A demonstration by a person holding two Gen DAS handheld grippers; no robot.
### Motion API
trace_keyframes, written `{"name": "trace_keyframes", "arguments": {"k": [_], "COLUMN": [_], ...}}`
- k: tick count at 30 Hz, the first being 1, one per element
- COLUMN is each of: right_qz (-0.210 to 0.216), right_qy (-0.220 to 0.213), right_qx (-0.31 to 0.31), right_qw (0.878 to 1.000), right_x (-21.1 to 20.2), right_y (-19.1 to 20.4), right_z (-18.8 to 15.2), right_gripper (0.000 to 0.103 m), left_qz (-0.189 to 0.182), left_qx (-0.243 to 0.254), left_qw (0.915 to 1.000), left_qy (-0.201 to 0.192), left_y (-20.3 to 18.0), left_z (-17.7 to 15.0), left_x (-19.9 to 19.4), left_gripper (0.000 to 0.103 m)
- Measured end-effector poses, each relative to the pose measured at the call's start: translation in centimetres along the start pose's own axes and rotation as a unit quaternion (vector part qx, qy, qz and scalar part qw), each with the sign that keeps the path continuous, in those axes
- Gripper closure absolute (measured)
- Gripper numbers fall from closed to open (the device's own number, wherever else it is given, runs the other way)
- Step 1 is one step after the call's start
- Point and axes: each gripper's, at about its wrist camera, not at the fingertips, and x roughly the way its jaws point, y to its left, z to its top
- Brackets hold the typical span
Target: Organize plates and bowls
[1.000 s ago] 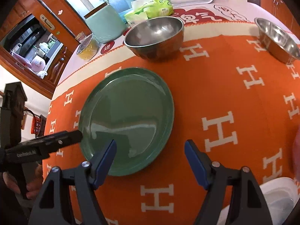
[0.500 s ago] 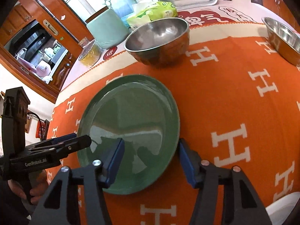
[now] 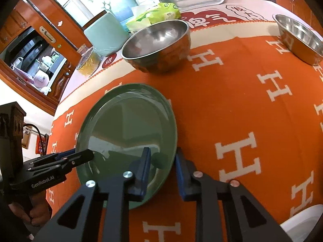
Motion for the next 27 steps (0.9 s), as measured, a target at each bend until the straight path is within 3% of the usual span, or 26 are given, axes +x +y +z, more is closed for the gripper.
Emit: {"name": "trace_keyframes", "arguments": {"k": [15, 27], "right_qz": [0.015, 0.009], "right_qy": [0.023, 0.007], "right_qx": [0.014, 0.0], "right_qw": [1.0, 1.0], "right_x": [-0.8, -3.9], "right_y": [0.6, 1.7], "right_z": [-1.7, -3.7], "right_gripper": [0.082, 0.082], "left_qz": [0.011, 0.002], "left_qx": [0.003, -0.002], "left_qw": [0.9993, 0.9998], "left_qy": [0.035, 0.018], "left_y": [-0.2, -1.4], "left_z": [-1.2, -4.0], "left_x": [-0.8, -4.5], "left_gripper": [0.073, 0.07]}}
